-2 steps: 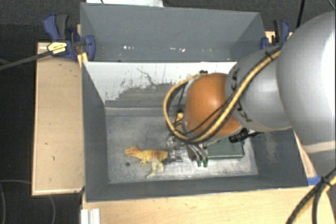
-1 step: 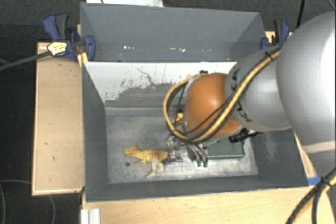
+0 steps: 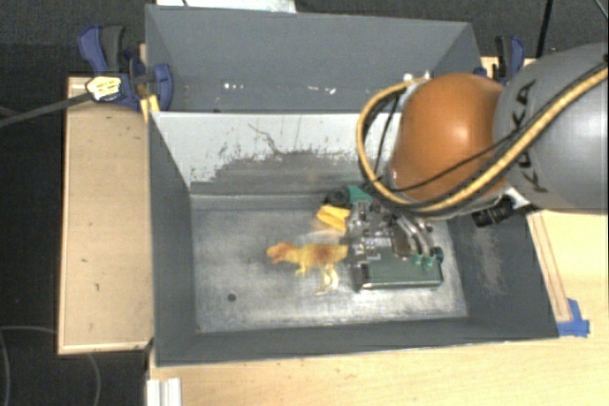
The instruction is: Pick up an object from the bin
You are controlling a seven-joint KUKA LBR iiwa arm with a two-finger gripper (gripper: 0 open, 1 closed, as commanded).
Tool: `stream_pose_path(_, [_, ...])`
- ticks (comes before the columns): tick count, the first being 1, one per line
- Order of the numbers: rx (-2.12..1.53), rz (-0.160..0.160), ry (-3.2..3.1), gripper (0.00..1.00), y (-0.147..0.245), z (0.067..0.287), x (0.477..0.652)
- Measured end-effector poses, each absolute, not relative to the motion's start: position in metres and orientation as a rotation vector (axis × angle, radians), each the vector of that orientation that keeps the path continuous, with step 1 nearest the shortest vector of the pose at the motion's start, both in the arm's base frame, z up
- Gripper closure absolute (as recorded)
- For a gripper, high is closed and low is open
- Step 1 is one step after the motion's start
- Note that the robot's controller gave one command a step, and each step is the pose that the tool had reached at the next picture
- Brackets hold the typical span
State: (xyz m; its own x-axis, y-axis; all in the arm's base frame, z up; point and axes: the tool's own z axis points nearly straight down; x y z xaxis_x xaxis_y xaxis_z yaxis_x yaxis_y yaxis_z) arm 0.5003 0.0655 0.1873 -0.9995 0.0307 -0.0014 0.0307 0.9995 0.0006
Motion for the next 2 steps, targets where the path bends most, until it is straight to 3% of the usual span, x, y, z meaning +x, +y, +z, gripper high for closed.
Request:
stream_pose_path(1, [0.050, 0.001, 3.140, 1.00, 0.066, 0.187, 0.500])
stream_pose_path(2, [0.040, -0.001, 3.148, 1.00, 0.065, 0.228, 0.498])
